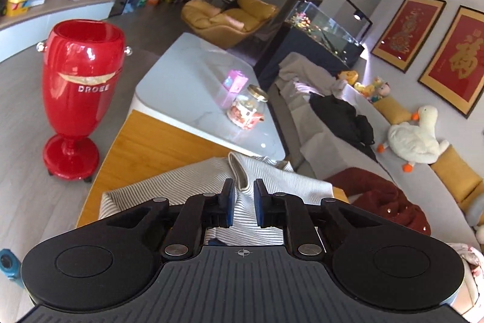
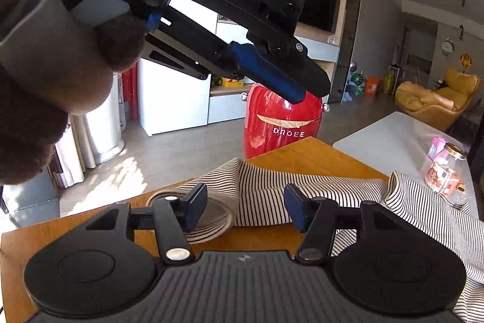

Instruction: Fold clothes

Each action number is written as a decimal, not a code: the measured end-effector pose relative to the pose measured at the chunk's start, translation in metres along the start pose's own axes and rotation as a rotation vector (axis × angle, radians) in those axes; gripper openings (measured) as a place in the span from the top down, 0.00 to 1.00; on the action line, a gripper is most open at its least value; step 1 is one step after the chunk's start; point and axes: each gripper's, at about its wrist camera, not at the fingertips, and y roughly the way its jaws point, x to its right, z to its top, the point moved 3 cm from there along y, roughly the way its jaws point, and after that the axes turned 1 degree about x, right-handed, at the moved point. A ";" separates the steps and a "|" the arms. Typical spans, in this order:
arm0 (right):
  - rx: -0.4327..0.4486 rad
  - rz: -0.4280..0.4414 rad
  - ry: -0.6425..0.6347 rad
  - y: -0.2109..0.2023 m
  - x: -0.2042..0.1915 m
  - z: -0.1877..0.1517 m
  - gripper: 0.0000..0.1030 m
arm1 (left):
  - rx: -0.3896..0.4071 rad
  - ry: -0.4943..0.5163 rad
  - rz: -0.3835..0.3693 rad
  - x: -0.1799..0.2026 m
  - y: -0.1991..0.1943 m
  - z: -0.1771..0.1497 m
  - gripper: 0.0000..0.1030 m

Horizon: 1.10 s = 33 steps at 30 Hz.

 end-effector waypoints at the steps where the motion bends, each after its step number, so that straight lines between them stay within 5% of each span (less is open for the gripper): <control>1: -0.004 0.005 0.005 -0.002 0.001 -0.001 0.45 | -0.001 0.004 0.002 0.001 0.003 0.001 0.85; 4: -0.064 0.044 0.066 -0.003 0.000 -0.007 0.45 | -0.008 -0.013 0.031 -0.014 0.002 -0.003 0.85; 9: -0.177 0.181 0.468 0.019 0.015 -0.021 0.46 | -0.022 -0.047 0.079 -0.039 -0.002 -0.013 0.74; 11: -0.193 0.166 0.494 0.029 0.012 -0.024 0.65 | -0.023 -0.057 0.097 -0.048 -0.005 -0.016 0.70; 12: -0.188 0.151 0.469 0.032 0.016 -0.021 0.89 | -0.021 -0.060 0.106 -0.052 -0.007 -0.016 0.64; 14: -0.176 0.119 0.419 0.038 0.024 -0.015 0.96 | -0.001 -0.054 0.116 -0.055 -0.013 -0.016 0.51; 19: -0.021 -0.072 0.343 0.010 0.106 0.034 0.96 | 0.053 0.020 0.092 -0.046 -0.019 -0.017 0.07; 26: 0.052 -0.426 0.270 -0.050 0.243 0.055 0.96 | -0.021 0.228 0.041 0.005 0.023 -0.035 0.00; 33: -0.015 -0.591 0.337 -0.065 0.320 -0.012 0.96 | -0.079 0.376 0.014 0.050 0.072 -0.050 0.00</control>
